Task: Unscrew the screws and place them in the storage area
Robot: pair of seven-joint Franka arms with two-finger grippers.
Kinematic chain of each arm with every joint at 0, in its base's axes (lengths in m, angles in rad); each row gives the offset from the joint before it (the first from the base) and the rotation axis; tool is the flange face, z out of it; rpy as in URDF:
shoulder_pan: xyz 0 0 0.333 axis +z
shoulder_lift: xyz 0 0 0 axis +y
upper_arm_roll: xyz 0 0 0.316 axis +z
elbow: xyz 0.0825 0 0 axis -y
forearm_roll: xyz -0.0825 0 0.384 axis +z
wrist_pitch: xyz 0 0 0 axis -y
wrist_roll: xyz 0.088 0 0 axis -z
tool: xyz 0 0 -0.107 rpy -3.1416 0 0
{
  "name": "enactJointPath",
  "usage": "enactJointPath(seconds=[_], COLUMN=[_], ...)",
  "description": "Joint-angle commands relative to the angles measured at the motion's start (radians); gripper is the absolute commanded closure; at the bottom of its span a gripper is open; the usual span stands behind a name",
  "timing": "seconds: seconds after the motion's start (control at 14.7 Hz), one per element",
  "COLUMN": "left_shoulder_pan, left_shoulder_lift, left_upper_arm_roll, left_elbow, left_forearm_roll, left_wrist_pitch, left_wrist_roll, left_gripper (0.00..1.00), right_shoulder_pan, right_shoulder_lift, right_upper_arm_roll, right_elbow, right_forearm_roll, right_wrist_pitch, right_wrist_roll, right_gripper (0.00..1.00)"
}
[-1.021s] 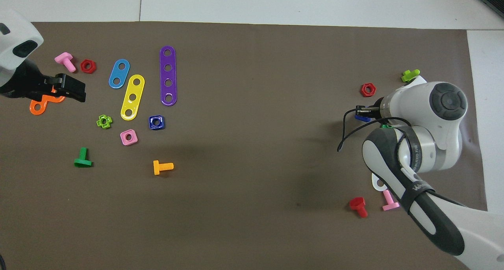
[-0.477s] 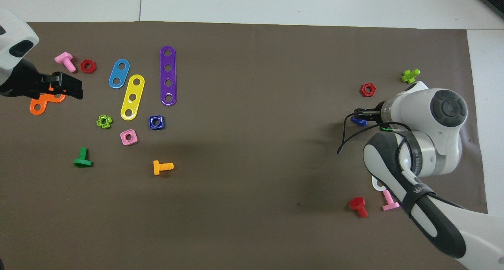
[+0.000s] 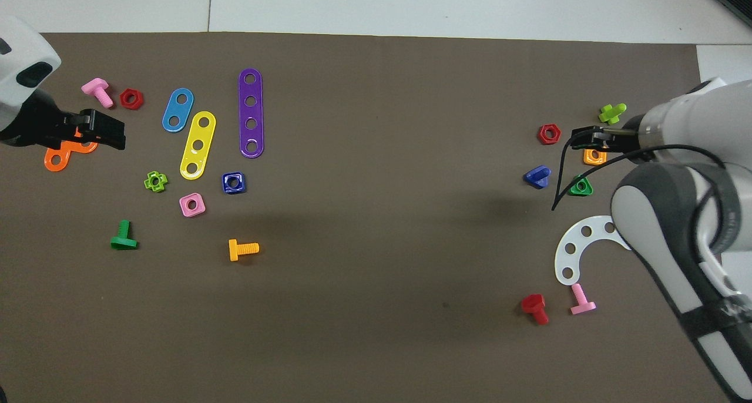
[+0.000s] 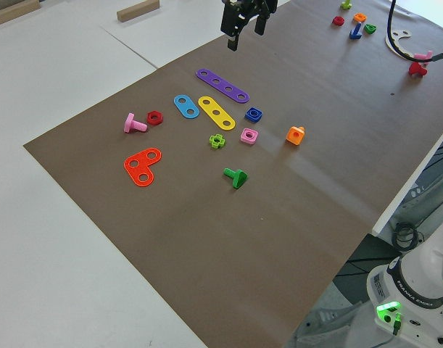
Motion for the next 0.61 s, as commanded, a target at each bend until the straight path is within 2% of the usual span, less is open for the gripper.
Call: enactJointPath(seconds=[0.0, 0.14, 0.2, 0.54], left_shoulder_pan=[-0.004, 0.005, 0.007, 0.008], left_shoulder_lift=[-0.035, -0.035, -0.034, -0.040], left_upper_arm_roll=[0.007, 0.007, 0.009, 0.009], left_elbow=[-0.041, -0.041, -0.038, -0.034], left_forearm_roll=[-0.008, -0.010, -0.008, -0.008], left_wrist_pitch=[0.011, 0.014, 0.011, -0.052], left_wrist_roll=[0.007, 0.007, 0.006, 0.003], left_gripper=[0.00, 0.00, 0.00, 0.00], right_shoulder_pan=[-0.024, -0.026, -0.026, -0.021], right_shoulder_lift=[-0.046, -0.047, -0.047, -0.053], right_upper_arm_roll=[0.009, 0.011, 0.011, 0.011], right_elbow=[0.093, 0.200, 0.219, 0.200], right_forearm_roll=[0.007, 0.006, 0.006, 0.009], right_wrist_pitch=[-0.200, -0.392, -0.422, -0.407], right_wrist_roll=[-0.044, -0.058, -0.059, -0.059], right_gripper=[0.00, 0.00, 0.00, 0.00])
